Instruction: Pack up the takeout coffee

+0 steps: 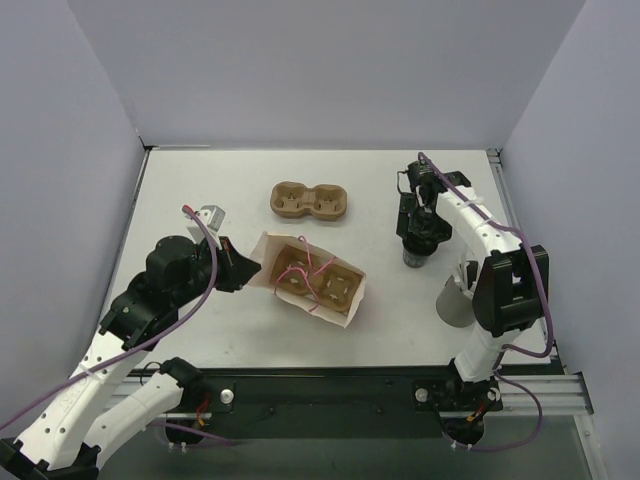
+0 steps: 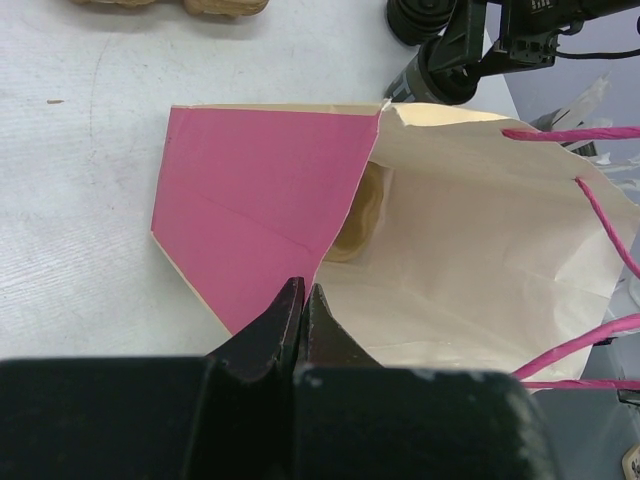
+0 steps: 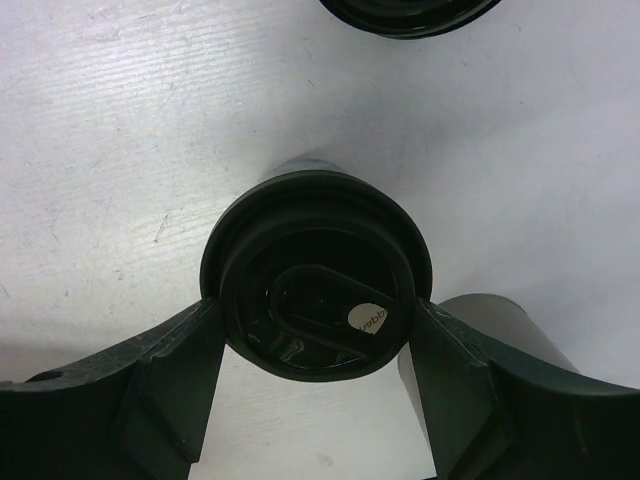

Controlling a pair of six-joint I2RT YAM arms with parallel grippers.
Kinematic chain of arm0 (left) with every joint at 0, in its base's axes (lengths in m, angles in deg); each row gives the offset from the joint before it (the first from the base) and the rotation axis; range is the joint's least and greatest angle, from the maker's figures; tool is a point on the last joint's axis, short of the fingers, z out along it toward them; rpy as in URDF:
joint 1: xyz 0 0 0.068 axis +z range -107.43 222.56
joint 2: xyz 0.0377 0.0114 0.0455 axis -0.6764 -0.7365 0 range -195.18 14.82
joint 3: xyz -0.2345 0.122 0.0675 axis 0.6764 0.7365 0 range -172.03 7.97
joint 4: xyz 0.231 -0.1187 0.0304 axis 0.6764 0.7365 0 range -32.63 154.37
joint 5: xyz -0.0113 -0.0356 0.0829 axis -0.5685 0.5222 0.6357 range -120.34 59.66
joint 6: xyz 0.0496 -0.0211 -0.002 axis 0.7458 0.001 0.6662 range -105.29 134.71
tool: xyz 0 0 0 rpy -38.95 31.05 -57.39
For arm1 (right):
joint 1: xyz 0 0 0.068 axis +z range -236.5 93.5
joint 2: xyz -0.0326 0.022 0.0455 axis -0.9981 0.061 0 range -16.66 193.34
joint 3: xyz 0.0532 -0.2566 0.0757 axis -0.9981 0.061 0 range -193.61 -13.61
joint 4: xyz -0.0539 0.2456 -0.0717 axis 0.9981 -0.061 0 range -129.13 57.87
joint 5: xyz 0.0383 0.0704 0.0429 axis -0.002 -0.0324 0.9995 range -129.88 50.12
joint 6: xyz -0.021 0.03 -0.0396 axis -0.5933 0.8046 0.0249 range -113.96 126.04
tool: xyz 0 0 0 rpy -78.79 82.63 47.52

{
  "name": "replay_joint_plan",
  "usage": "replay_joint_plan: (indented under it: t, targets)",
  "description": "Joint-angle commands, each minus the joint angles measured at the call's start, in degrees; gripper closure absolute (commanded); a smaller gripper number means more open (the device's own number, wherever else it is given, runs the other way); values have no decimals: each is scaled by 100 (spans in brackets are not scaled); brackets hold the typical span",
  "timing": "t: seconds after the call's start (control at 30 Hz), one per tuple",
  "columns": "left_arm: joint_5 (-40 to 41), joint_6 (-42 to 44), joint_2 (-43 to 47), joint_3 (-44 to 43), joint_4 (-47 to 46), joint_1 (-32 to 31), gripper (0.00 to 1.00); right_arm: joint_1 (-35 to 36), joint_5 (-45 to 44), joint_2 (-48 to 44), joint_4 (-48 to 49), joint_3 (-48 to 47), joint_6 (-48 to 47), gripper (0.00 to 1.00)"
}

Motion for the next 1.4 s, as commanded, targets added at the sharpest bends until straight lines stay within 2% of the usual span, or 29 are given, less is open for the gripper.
replay_joint_plan:
  t: [0.0,0.1,0.27,0.53,0.63,0.7,0.87,1.03,1.13,1.23,1.37]
  targets:
    - [68,17,-36,-351,-135,-24,100,-40,25,-36,-51,116,-207,40]
    - [94,26,-123,-457,-100,-24,100,-22,69,-316,-95,29,-313,44]
    - [164,8,-256,-615,-39,-24,100,206,131,-1046,-393,-261,-593,45]
    - [217,-203,-387,-791,85,-24,100,1207,226,-2601,-1114,-1254,-1016,46]
    - [235,-273,-449,-808,93,-42,100,1339,823,-3190,-1176,-1518,-1182,48]
    - [235,-325,-562,-843,102,-59,100,1419,1733,-3594,-1159,-1633,-1462,49]
    - [287,-580,-888,-1124,251,-86,100,1656,2880,-4271,-1089,-1694,-1579,49]
    - [349,-818,-1196,-1327,287,-165,100,1691,3802,-4422,-1080,-1739,-1473,50]
    - [471,-958,-1275,-1336,252,-253,100,1770,4058,-4378,-1141,-1677,-1447,50]
    - [612,-1143,-1310,-1318,243,-367,100,1972,3928,-4334,-1185,-1616,-1447,51]
    - [648,-1406,-1451,-1274,138,-595,100,2525,3157,-4264,-1194,-1545,-1543,52]
